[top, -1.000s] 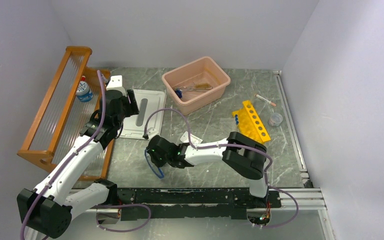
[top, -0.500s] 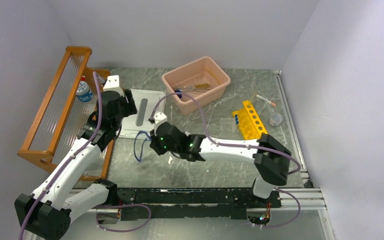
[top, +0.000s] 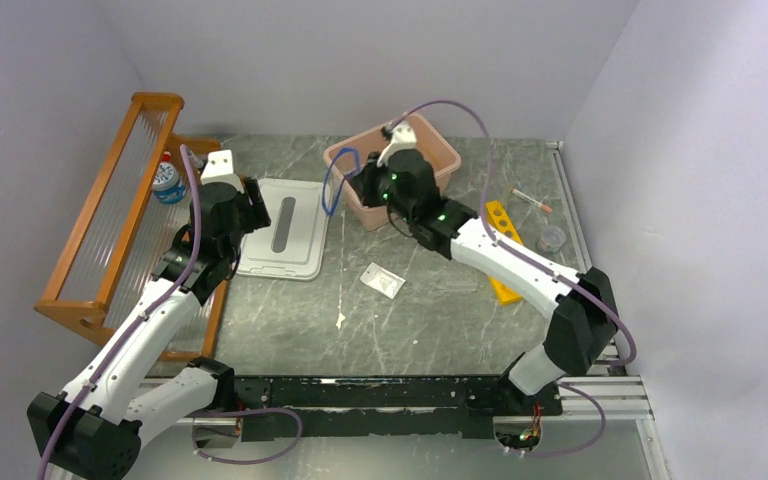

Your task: Organize the chemistry lab equipment

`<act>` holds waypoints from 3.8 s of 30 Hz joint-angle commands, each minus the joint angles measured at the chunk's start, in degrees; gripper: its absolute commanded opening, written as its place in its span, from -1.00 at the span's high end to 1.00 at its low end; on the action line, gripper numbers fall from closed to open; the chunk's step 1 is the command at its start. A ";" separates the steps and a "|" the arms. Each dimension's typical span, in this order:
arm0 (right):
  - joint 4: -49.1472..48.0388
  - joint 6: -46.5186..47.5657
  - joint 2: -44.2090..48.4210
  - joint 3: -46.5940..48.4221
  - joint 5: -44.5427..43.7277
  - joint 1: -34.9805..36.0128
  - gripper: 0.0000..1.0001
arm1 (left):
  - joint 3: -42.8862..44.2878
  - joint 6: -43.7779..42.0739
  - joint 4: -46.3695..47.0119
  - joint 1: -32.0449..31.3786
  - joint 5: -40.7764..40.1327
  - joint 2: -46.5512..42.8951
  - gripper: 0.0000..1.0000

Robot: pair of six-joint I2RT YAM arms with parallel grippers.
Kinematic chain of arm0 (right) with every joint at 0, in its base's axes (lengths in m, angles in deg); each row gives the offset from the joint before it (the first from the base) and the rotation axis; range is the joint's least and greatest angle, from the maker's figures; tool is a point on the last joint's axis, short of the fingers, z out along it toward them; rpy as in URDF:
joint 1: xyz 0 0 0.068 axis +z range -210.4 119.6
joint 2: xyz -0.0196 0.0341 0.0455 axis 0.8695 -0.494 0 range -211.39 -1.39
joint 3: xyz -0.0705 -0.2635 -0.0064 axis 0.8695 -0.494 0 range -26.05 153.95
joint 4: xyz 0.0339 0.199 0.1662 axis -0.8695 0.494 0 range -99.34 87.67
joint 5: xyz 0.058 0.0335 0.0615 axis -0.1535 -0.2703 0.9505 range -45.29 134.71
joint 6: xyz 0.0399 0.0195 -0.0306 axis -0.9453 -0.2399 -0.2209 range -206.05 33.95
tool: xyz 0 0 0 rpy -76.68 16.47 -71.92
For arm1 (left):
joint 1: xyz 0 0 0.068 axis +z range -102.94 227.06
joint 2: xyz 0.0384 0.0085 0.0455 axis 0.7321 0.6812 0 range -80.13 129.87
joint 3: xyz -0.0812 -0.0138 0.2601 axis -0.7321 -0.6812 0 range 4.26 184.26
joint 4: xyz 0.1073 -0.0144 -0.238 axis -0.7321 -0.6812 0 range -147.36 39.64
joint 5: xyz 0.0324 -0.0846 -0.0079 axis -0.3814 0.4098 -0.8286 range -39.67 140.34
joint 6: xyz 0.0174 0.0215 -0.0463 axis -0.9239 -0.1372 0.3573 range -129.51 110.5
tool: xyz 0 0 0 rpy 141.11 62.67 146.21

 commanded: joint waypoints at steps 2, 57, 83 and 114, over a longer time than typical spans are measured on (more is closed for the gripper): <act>-5.00 -4.73 -0.76 2.07 -1.35 -6.56 1.00 | -0.20 0.14 0.30 0.71 -0.21 0.37 -0.33; -7.31 -40.61 -39.08 21.71 -24.55 -13.74 0.94 | -0.53 -0.99 0.23 0.67 -0.05 5.69 -0.29; -2.58 -14.13 -28.86 28.13 -21.20 -12.46 -0.27 | -0.55 -2.41 1.69 0.67 5.63 5.16 -0.32; 0.79 -24.94 12.80 -38.51 2.94 -11.10 -0.02 | -7.03 15.04 24.06 -14.09 35.74 25.20 -0.22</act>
